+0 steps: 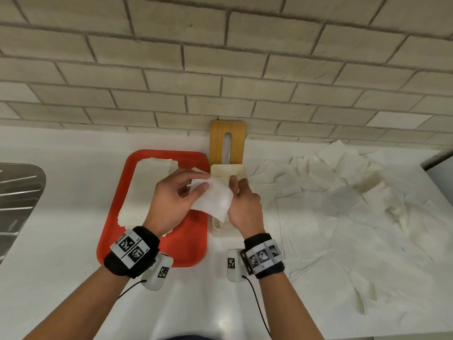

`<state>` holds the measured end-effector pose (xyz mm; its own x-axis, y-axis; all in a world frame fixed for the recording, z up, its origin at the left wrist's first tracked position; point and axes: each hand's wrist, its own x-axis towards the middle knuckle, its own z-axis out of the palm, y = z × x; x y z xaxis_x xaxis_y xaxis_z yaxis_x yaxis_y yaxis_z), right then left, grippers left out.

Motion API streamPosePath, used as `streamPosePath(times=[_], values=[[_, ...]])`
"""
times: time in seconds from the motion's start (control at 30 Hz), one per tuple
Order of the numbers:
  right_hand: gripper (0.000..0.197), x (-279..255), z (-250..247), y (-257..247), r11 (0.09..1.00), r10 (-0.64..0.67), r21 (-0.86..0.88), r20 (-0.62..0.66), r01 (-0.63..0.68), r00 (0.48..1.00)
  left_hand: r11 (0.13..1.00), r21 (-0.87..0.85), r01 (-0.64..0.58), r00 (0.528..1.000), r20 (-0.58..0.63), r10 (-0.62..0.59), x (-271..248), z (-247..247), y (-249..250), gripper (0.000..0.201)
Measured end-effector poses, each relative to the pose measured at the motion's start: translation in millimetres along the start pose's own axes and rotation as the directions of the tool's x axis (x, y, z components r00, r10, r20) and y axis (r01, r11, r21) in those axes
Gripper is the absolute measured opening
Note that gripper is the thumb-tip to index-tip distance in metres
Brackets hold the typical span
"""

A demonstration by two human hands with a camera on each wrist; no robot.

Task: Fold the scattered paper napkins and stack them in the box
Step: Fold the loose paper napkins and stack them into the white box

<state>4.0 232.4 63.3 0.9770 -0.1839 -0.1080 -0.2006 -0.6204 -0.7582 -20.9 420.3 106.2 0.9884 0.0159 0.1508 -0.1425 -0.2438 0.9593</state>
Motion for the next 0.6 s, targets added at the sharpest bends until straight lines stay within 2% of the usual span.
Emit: streamPosePath(times=[0.03, 0.07, 0.1, 0.13, 0.17, 0.2, 0.27, 0.33, 0.4, 0.47, 0.53, 0.6], values=[[0.056, -3.0, -9.8, -10.3, 0.954, 0.113, 0.266, 0.112, -0.140, 0.987, 1.000, -0.027, -0.005, 1.000, -0.020, 0.005, 2.0, 3.0, 3.0, 0.017], [0.062, -5.9, -19.1, -18.3, 0.830, 0.147, 0.504, 0.215, -0.239, 0.965, 0.999, -0.040, -0.024, 0.999, -0.042, 0.022, 4.4, 6.0, 6.3, 0.018], [0.062, -8.2, -27.1, -24.1, 0.693, 0.108, 0.674, 0.254, -0.256, 0.961, 0.998, -0.049, -0.048, 0.997, -0.062, 0.045, 6.9, 9.2, 10.1, 0.019], [0.056, -10.2, -34.4, -27.8, 0.573, 0.046, 0.792, 0.223, -0.209, 0.974, 0.996, -0.062, -0.068, 0.995, -0.075, 0.063, 9.8, 12.5, 13.1, 0.021], [0.045, -12.3, -42.1, -30.5, 0.503, -0.025, 0.856, 0.153, -0.120, 0.988, 0.993, -0.080, -0.082, 0.994, -0.082, 0.076, 12.7, 15.7, 16.2, 0.024], [0.038, -13.9, -49.7, -31.9, 0.489, -0.081, 0.872, 0.068, -0.020, 0.994, 0.990, -0.108, -0.090, 0.993, -0.082, 0.081, 14.4, 19.6, 18.8, 0.029], [0.048, -13.6, -59.2, -31.9, 0.581, -0.150, 0.803, -0.054, 0.132, 0.987, 0.976, -0.200, -0.088, 0.995, -0.061, 0.077, 16.0, 29.1, 17.4, 0.045], [0.043, -5.7, -58.3, -21.5, 0.693, -0.213, 0.691, -0.077, 0.206, 0.974, 0.975, -0.222, -0.033, 0.999, -0.001, 0.034, 16.5, 40.2, 4.9, 0.060], [0.032, 7.1, -44.1, -0.3, 0.866, -0.203, 0.456, -0.058, 0.207, 0.978, 1.000, 0.003, 0.014, 0.999, 0.030, -0.014, 15.1, 52.1, -19.8, 0.066], [0.032, 20.1, -26.6, 21.4, 0.970, -0.173, 0.172, -0.020, 0.174, 0.985, 0.963, 0.260, 0.067, 0.995, 0.053, -0.083, 12.2, 64.4, -44.4, 0.067], [0.038, 28.9, -10.2, 33.6, 0.987, -0.144, -0.056, 0.064, 0.148, 0.987, 0.903, 0.420, 0.088, 0.988, 0.082, -0.134, 10.7, 77.0, -64.9, 0.067], [0.046, 35.0, 2.6, 36.0, 0.962, -0.099, -0.235, 0.182, 0.141, 0.978, 0.854, 0.508, 0.113, 0.977, 0.097, -0.187, 11.5, 87.5, -75.7, 0.066]])
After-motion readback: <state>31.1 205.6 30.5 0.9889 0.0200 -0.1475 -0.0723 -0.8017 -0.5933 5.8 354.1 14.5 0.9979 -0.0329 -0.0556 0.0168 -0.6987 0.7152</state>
